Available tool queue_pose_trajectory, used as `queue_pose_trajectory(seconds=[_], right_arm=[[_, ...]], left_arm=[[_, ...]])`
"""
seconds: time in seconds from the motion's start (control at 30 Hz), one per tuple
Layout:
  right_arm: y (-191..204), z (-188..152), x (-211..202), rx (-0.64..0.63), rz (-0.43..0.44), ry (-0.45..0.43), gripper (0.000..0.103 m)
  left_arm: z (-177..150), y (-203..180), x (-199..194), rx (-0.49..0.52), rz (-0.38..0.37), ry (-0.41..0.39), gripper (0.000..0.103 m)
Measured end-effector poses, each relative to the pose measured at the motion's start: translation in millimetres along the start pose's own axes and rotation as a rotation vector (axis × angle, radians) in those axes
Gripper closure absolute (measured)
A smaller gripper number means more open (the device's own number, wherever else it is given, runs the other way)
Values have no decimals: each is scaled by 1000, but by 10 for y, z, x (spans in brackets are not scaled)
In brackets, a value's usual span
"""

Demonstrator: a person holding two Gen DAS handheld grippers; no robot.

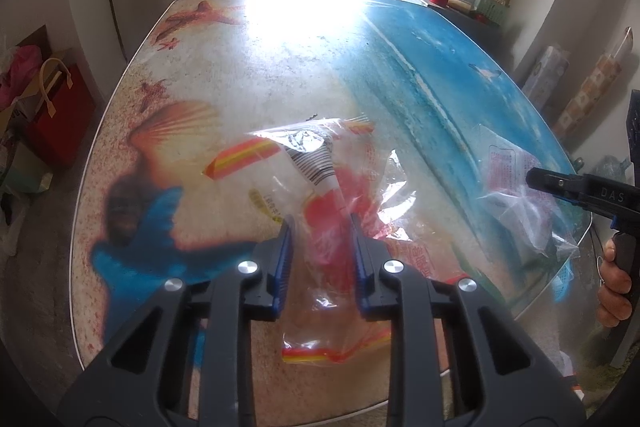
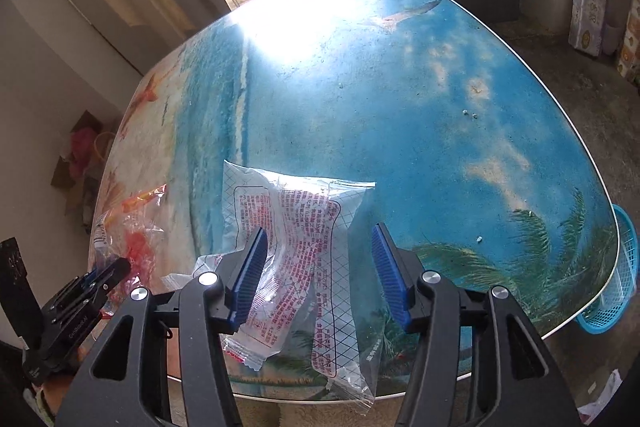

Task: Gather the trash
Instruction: 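Hold the red bag in the left tool while the right tool lifts the clear bag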

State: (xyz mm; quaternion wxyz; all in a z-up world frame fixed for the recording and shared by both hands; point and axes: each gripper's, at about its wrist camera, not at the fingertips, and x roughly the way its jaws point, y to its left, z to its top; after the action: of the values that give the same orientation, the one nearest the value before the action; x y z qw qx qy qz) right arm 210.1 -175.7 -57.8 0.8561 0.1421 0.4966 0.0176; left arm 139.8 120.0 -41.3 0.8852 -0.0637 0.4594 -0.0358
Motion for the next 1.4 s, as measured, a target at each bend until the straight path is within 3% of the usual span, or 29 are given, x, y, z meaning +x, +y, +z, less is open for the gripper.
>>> queue_pose_trajectory(seconds=[0.07,0.23,0.33,0.63,1.4], right_arm=[[104,-22,51,-43,-60,-9,51],[265,-41,133,-119,-161,-33,68],[320,-43,142,-150,-177,-37,79],[367,-70,90,-177,-177,-44,97],[268,56,-320,-114,-121,-125,100]], left_arm=[[3,-12,-4,5,5,-1,79],[11,-11,-5,5,6,0,79],[8,-18,-7,5,8,0,79],[9,-19,-8,5,7,0,80],[18,-26,-72,28,16,-22,83]])
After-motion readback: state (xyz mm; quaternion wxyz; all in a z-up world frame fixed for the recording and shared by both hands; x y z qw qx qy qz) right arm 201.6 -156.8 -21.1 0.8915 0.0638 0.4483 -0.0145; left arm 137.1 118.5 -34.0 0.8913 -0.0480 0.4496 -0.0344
